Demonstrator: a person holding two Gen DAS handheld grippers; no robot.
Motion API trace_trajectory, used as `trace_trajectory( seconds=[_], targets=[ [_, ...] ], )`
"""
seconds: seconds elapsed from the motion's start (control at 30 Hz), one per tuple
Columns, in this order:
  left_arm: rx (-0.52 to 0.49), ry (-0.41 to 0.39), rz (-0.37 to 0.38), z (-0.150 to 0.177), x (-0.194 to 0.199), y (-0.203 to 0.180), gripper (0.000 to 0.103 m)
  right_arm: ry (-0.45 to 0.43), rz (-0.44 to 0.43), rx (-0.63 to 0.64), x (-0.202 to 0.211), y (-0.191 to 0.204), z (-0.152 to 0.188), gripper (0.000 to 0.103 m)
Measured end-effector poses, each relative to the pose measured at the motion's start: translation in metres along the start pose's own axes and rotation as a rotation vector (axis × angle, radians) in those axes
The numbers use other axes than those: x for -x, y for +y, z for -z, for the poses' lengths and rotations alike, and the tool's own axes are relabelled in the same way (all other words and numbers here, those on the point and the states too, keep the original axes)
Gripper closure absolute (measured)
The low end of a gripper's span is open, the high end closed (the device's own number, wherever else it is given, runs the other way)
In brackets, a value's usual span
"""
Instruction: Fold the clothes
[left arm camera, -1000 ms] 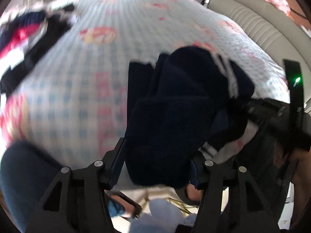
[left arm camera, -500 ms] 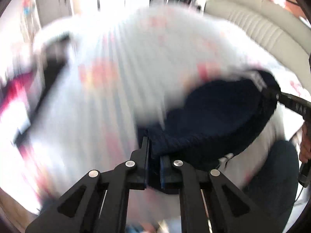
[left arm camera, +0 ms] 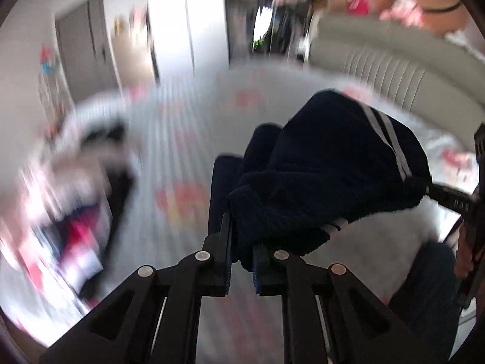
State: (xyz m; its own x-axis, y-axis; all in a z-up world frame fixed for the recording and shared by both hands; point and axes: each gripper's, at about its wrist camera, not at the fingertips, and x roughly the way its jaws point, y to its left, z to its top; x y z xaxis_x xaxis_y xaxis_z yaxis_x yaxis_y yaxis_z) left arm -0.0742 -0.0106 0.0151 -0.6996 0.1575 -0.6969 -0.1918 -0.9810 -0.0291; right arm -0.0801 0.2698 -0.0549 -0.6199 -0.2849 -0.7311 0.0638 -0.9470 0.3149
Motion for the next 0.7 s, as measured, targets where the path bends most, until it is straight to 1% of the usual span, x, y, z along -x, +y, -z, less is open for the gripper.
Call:
trace_trajectory(
  seconds=[0.03, 0.07, 0.13, 0.17, 0.2, 0.23, 0.27, 0.3, 0.33, 0.37, 0.4, 0.47, 0.53, 0.6, 0.7],
  targets=[
    [0.031, 0.036, 0.008, 0.017, -0.011, 0.002, 0.089, 0.062, 0.007, -0.017, -0.017, -0.006, 0.019, 0.083],
    [0.062, 0.072, 0.017, 0.035, -0.021, 0.003, 0.086, 0.124, 0.015, -0.035, -0.034, -0.012, 0.039, 0.082],
    [0.124, 0.145, 0.034, 0.07, -0.043, 0.007, 0.084, 0.241, 0.03, -0.068, -0.065, -0.024, 0.076, 0.079],
    [0.155, 0.181, 0.042, 0.087, -0.054, 0.008, 0.083, 0.232, 0.04, -0.059, -0.06, -0.024, 0.08, 0.079],
    [0.186, 0.217, 0.051, 0.105, -0.064, 0.01, 0.077, 0.222, 0.051, -0.05, -0.055, -0.025, 0.084, 0.078],
    [0.217, 0.253, 0.059, 0.122, -0.075, 0.012, 0.071, 0.213, 0.061, -0.042, -0.05, -0.025, 0.087, 0.073],
    [0.248, 0.265, 0.072, 0.131, -0.079, 0.015, 0.054, 0.203, 0.072, -0.033, -0.045, -0.025, 0.091, 0.064],
    [0.284, 0.244, 0.095, 0.133, -0.073, 0.02, 0.047, 0.192, 0.083, -0.023, -0.04, -0.026, 0.095, 0.06],
    [0.316, 0.226, 0.113, 0.134, -0.069, 0.025, 0.047, 0.164, 0.101, 0.002, -0.033, -0.023, 0.092, 0.058],
    [0.333, 0.218, 0.12, 0.134, -0.069, 0.029, 0.047, 0.135, 0.119, 0.026, -0.026, -0.021, 0.09, 0.058],
    [0.341, 0.216, 0.12, 0.134, -0.072, 0.032, 0.047, 0.108, 0.135, 0.052, -0.019, -0.018, 0.088, 0.058],
    [0.339, 0.231, 0.11, 0.136, -0.083, 0.035, 0.049, 0.088, 0.131, 0.125, -0.019, -0.006, 0.072, 0.058],
    [0.351, 0.251, 0.131, 0.141, -0.093, 0.035, 0.05, 0.124, 0.132, 0.193, -0.035, 0.004, 0.071, 0.058],
    [0.359, 0.246, 0.153, 0.139, -0.1, 0.031, 0.058, 0.16, 0.132, 0.261, -0.05, 0.014, 0.071, 0.058],
    [0.379, 0.245, 0.141, 0.14, -0.113, 0.024, 0.065, 0.214, 0.132, 0.363, -0.073, 0.029, 0.071, 0.058]
  ],
)
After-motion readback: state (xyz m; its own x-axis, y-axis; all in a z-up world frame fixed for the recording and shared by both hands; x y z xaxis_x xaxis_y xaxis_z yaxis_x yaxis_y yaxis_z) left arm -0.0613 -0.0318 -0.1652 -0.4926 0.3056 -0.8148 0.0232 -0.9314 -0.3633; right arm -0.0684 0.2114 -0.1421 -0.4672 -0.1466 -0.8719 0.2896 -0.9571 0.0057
